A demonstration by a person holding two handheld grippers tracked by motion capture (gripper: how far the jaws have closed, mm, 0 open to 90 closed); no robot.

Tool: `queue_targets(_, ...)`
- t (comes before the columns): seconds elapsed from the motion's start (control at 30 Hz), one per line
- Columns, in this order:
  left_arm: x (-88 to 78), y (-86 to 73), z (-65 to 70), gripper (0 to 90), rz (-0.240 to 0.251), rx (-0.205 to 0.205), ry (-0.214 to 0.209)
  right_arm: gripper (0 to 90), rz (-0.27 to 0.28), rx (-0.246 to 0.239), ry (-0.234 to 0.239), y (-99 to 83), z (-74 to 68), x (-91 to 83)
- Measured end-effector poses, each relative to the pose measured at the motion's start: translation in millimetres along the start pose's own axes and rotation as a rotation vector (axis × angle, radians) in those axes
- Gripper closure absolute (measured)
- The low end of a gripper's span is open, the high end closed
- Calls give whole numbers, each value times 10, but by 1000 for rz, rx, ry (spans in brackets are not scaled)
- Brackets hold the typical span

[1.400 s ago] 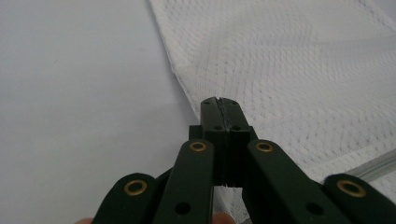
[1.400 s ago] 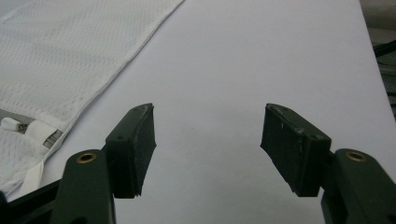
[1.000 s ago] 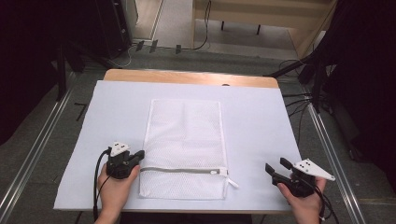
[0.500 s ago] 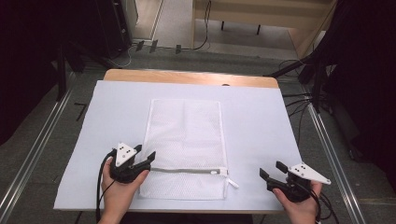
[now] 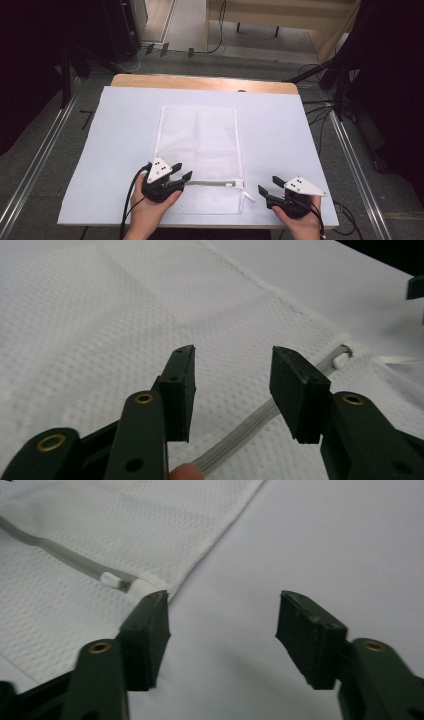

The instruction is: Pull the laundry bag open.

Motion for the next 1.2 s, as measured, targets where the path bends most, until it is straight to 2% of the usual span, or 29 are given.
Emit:
queue_targets(0.1,74,-8,76,610,-37,-19,-67,440,7,1,49,7,-42,34)
queue_targets(0.13,74,-8,76,626,-37,-19,-67,440,7,1,49,7,-42,34)
queue_targets(0.17,114,-15,129,640,-46,-10,-76,454,23,18,87,17,-71,53)
queue_targets(0.3,228,-32,262,683,-78,10,-123,459,20,12,98,22,-128,99)
queue_targets(0.43,328,-32,384,740,-105,33,-147,439,-12,5,78,8,-218,168)
queue_targets(0.47,356,-27,418,757,-115,41,-160,445,-16,8,83,10,-238,183)
queue_targets(0.5,376,-25,437,796,-122,44,-173,447,-25,11,113,14,-273,212)
queue_targets(0.57,428,-21,468,841,-145,60,-168,448,-38,7,135,18,-320,268)
queue_targets(0.63,490,-26,479,859,-168,51,-178,454,-46,4,143,23,-353,312)
queue_targets(0.73,588,-42,512,865,-201,46,-177,482,-67,-4,146,38,-394,387)
queue_targets(0.83,625,-29,552,857,-206,45,-184,494,-85,-14,130,48,-410,450)
queue_targets(0.9,622,-2,576,850,-206,51,-182,501,-116,16,175,60,-419,465)
queue_targets(0.93,616,20,582,847,-202,57,-180,510,-124,19,174,71,-421,474)
queue_targets(1.03,590,51,585,834,-179,42,-197,514,-165,-24,99,111,-445,544)
queue_targets(1.13,582,42,586,814,-164,35,-196,517,-142,-2,92,85,-476,573)
queue_targets(1.17,597,25,585,802,-184,52,-193,509,-141,-18,80,78,-488,569)
queue_targets(1.2,592,26,568,800,-181,50,-186,505,-145,-43,81,78,-495,566)
Point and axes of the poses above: each handheld gripper's, and its own axes: x roughly forward along the jaws, y roughly out of its top, z roughly to its right, the point moved 4 cm from there along x, roughly forward along the jaws, and after that the axes turned 4 degrees about -x, right-handed, at the moved point
